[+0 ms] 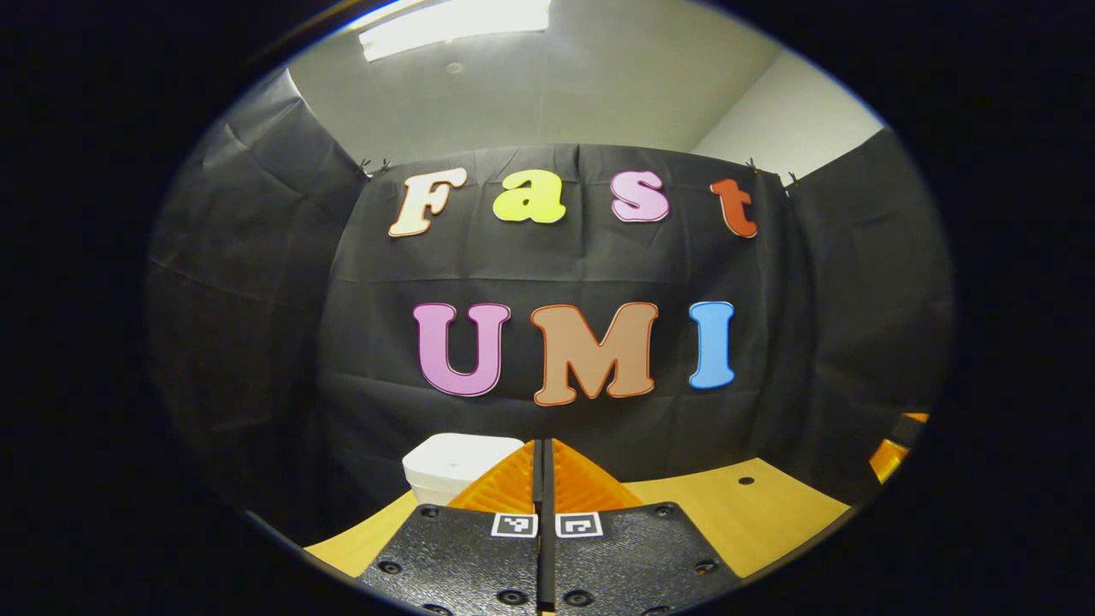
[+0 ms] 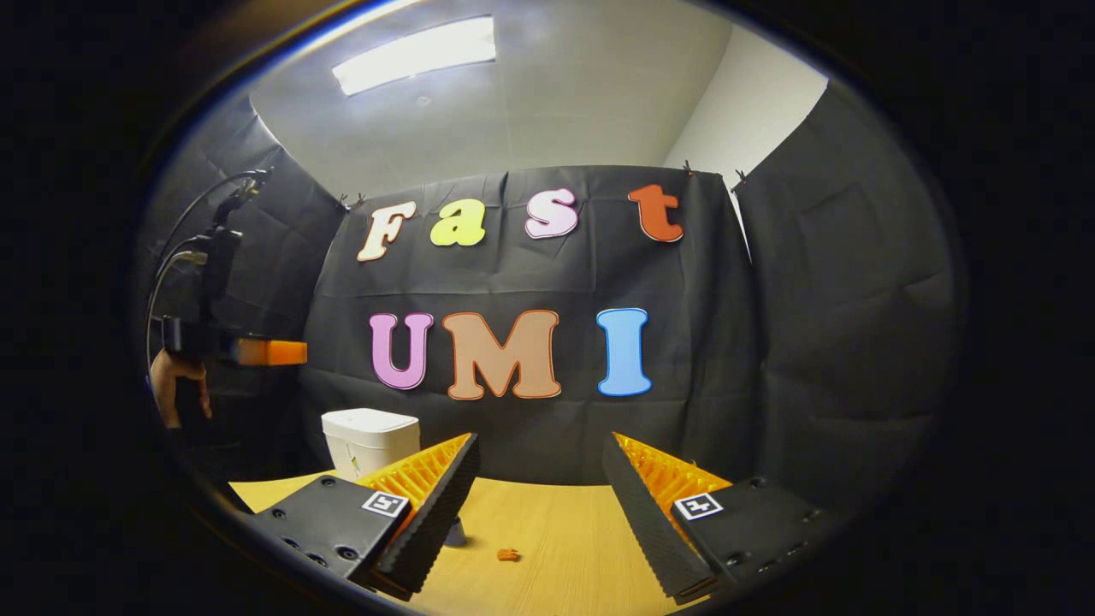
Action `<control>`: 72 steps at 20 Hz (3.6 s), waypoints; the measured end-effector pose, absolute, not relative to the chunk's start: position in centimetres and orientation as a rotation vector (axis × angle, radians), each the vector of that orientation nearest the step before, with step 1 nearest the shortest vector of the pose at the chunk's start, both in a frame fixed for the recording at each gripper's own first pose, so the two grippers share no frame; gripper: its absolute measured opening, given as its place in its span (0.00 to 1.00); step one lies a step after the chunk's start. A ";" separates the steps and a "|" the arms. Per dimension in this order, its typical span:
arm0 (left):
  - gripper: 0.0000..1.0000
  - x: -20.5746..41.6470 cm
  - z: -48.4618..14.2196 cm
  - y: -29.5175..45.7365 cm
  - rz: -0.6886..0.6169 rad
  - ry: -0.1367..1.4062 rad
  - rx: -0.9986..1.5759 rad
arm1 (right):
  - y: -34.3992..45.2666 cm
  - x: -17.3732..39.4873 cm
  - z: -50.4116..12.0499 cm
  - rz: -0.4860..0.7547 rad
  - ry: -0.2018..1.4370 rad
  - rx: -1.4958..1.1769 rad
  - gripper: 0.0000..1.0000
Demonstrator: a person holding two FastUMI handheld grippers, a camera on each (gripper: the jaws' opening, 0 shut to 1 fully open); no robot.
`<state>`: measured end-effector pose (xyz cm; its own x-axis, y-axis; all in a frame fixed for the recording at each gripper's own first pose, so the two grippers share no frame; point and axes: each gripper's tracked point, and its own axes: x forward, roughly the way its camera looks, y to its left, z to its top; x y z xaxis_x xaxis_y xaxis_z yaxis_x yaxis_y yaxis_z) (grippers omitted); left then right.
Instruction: Press the lid of the desktop garbage bin to open it, pick up the crumpled paper on the desktop and throw it into the bin, then pick up the pop can on the desktop and drop it into the bin, and finally close the garbage bin lid.
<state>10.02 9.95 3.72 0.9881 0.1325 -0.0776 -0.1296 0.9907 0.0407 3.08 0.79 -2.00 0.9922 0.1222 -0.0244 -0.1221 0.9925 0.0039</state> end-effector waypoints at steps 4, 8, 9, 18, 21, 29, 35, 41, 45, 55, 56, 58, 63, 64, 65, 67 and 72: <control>0.00 15.4 3.4 15.7 0.142 0.089 -0.025 | 2.4 3.8 -2.2 0.068 0.031 0.002 0.96; 0.00 20.1 0.4 19.8 0.128 0.150 -0.023 | 4.0 4.4 -2.6 0.020 0.045 -0.021 0.96; 0.00 21.0 -0.8 20.6 0.124 0.170 -0.030 | 4.3 4.6 -2.9 0.010 0.052 -0.028 0.96; 0.00 26.0 -13.8 25.9 0.143 0.429 -0.060 | 6.5 5.3 -5.0 -0.046 0.132 -0.073 0.96; 0.00 26.1 -17.2 26.4 0.144 0.505 -0.045 | 7.2 5.6 -4.9 -0.046 0.137 -0.081 0.96; 0.00 26.5 -16.4 26.7 0.132 0.408 -0.209 | 8.6 6.7 -4.7 -0.019 0.139 -0.061 1.00; 0.00 26.9 -9.6 26.0 0.144 0.213 -0.069 | 8.7 7.1 -4.3 -0.005 0.131 -0.040 0.96; 0.08 23.2 -3.4 22.2 0.083 0.096 -0.002 | 8.9 7.3 -3.8 0.024 0.111 -0.027 0.96; 0.58 18.2 -0.3 19.3 0.061 0.011 0.040 | 9.1 8.0 -4.4 0.054 0.123 -0.003 0.96; 0.95 7.7 0.3 14.4 0.039 -0.014 0.069 | 10.8 12.9 -10.5 0.135 0.242 0.000 0.97; 0.95 7.2 0.0 14.1 0.041 -0.007 0.066 | 11.1 13.5 -11.4 0.140 0.257 -0.005 0.97; 0.95 6.1 -0.7 13.7 0.040 0.013 0.063 | 11.5 14.6 -13.3 0.143 0.292 -0.014 0.97; 0.97 4.4 -1.8 13.2 0.046 0.053 0.056 | 12.4 17.6 -18.6 0.151 0.387 -0.065 0.97; 0.97 4.0 -1.9 13.1 0.050 0.055 0.050 | 12.5 18.2 -20.1 0.149 0.411 -0.083 0.97; 0.97 3.9 -1.9 13.2 0.055 0.058 0.048 | 12.4 18.7 -21.5 0.145 0.434 -0.098 0.97; 0.97 3.5 -1.8 13.5 0.065 0.059 0.054 | 12.4 19.5 -24.5 0.149 0.487 -0.124 0.97; 0.95 3.0 -1.7 14.3 0.088 0.064 0.073 | 12.3 21.0 -31.7 0.143 0.627 -0.171 0.97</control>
